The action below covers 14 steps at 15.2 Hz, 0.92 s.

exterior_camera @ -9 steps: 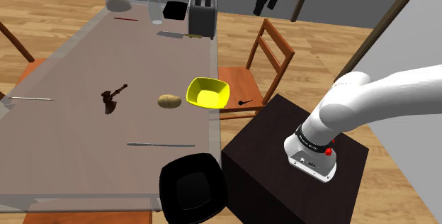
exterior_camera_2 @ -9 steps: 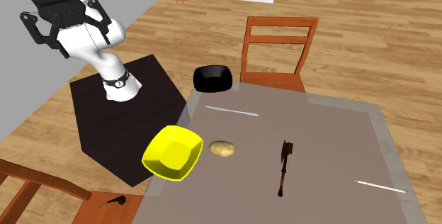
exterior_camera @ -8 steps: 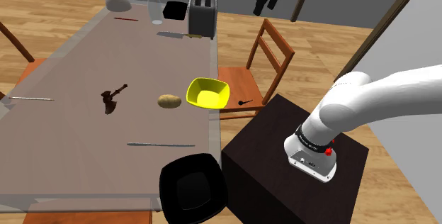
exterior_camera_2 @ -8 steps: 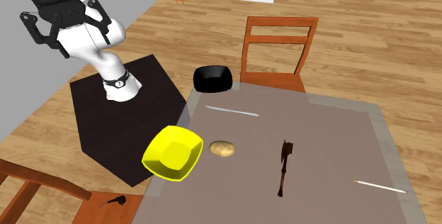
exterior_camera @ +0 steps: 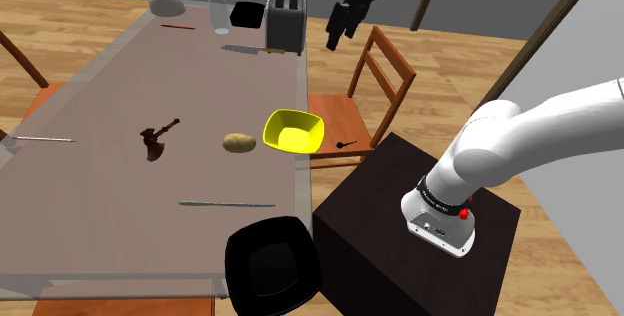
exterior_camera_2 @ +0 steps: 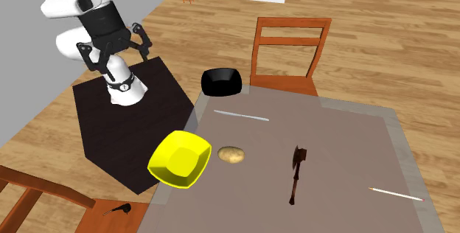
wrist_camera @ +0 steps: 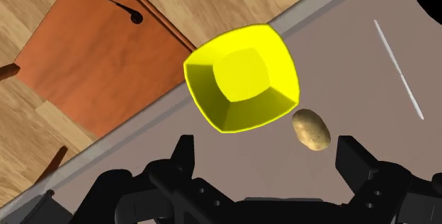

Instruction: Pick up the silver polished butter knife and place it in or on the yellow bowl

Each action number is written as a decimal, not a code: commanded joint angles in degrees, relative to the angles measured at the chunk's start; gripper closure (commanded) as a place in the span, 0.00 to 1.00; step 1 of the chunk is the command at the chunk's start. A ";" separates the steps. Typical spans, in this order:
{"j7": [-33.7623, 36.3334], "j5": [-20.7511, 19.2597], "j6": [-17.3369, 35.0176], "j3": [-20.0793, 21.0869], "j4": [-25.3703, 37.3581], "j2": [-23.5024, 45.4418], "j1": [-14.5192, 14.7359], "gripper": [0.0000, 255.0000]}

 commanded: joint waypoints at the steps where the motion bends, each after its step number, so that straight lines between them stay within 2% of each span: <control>1: 0.07 0.71 3.29 1.30 -1.68 1.53 1.11 0.00; 14: 0.35 2.44 23.47 9.51 -4.06 19.34 6.84 0.00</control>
